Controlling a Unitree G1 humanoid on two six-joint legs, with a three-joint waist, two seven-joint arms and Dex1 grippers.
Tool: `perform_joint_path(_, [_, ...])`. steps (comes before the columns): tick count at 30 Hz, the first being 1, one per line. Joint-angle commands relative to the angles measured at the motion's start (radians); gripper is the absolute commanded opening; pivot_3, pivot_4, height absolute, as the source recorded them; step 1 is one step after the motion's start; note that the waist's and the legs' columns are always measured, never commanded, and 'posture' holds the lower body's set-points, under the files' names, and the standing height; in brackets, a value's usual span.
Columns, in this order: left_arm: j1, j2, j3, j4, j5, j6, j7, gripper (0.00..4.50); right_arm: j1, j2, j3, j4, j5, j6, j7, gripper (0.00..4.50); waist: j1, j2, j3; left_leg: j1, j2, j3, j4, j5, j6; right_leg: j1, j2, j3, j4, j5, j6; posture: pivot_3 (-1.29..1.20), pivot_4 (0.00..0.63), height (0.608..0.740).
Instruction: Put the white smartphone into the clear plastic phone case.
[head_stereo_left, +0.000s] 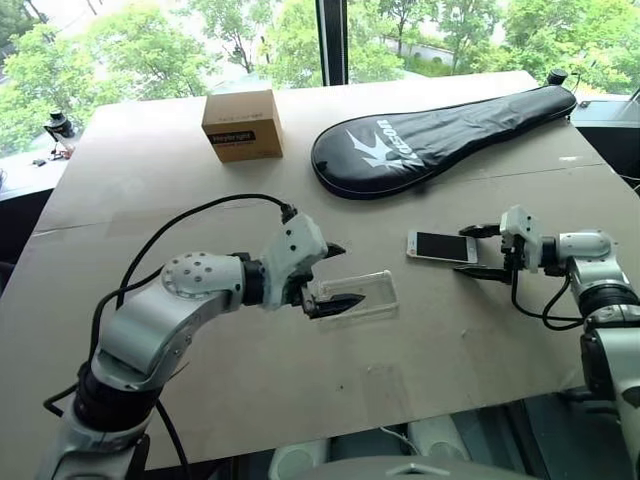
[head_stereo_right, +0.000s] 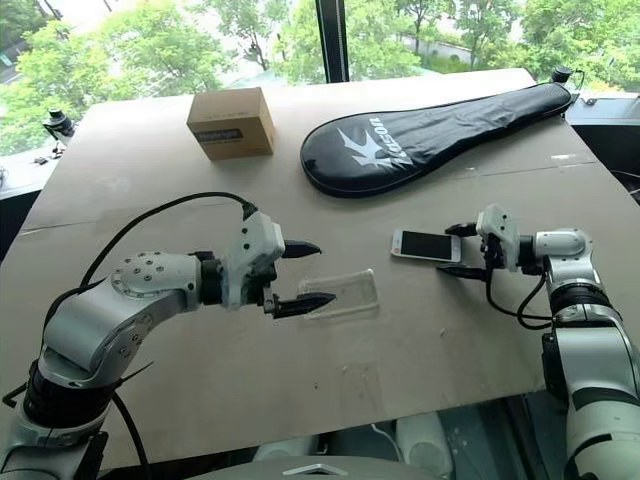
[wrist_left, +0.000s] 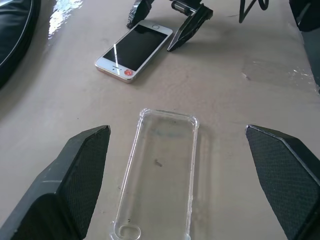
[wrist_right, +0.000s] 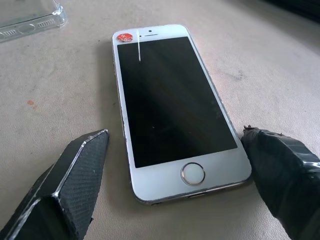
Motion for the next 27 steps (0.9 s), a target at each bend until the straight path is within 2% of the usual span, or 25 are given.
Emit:
perform_joint_path(1, [-0.011, 0.02, 0.016, -0.002, 0.008, -0.01, 0.015, 4.41, 0.044, 0.005, 0.028, 0.036, -0.051, -0.007, 0.006, 4.5, -0.001, -0.001, 0.0, 0.0, 0.0, 0.0, 0.0, 0.0, 0.0, 0.0, 0.0, 0.0, 0.0, 0.0, 0.0, 0.0, 0.15, 0.74])
perform_joint_path(6, [-0.001, 0.036, -0.009, 0.008, 0.037, -0.03, 0.03, 4.5, 0.042, 0.004, 0.036, 0.042, -0.064, 0.015, 0.015, 2.9, 0.0, -0.003, -0.002, 0.0, 0.0, 0.0, 0.0, 0.0, 0.0, 0.001, 0.0, 0.0, 0.0, 0.0, 0.0, 0.0, 0.15, 0.74])
perform_joint_path(16, [-0.002, 0.014, -0.005, 0.017, 0.03, -0.05, 0.045, 4.5, 0.0, 0.005, -0.003, 0.044, -0.025, 0.079, 0.028, 2.9, 0.0, -0.003, -0.002, 0.001, 0.0, 0.0, 0.001, 0.0, 0.0, 0.002, 0.0, 0.0, 0.0, 0.0, 0.0, 0.0, 0.15, 0.74])
perform_joint_path(19, [0.0, -0.001, 0.006, 0.025, 0.023, -0.056, 0.05, 3.68, -0.009, 0.003, -0.02, 0.029, -0.004, 0.078, 0.07, 2.9, 0.0, -0.003, -0.002, 0.001, 0.0, 0.0, 0.001, 0.0, 0.0, 0.002, 0.0, 0.0, 0.0, 0.0, 0.0, 0.0, 0.15, 0.74])
perform_joint_path(23, [0.014, 0.014, 0.002, 0.054, 0.052, -0.09, 0.041, 1.87, 0.002, -0.004, -0.027, -0.033, 0.042, 0.073, 0.171, 2.9, 0.0, -0.002, -0.001, 0.0, 0.0, 0.0, 0.0, 0.0, 0.0, 0.0, 0.0, 0.0, 0.0, 0.0, 0.0, 0.0, 0.15, 0.74])
perform_joint_path(27, [0.009, 0.004, -0.003, 0.076, 0.069, -0.135, 0.04, 0.16, 0.047, -0.024, 0.065, -0.166, 0.099, 0.064, 0.189, 2.9, 0.0, -0.001, 0.0, -0.001, 0.0, -0.001, -0.001, 0.0, 0.0, -0.001, 0.0, 0.0, 0.0, 0.0, 0.0, 0.0, 0.15, 0.74])
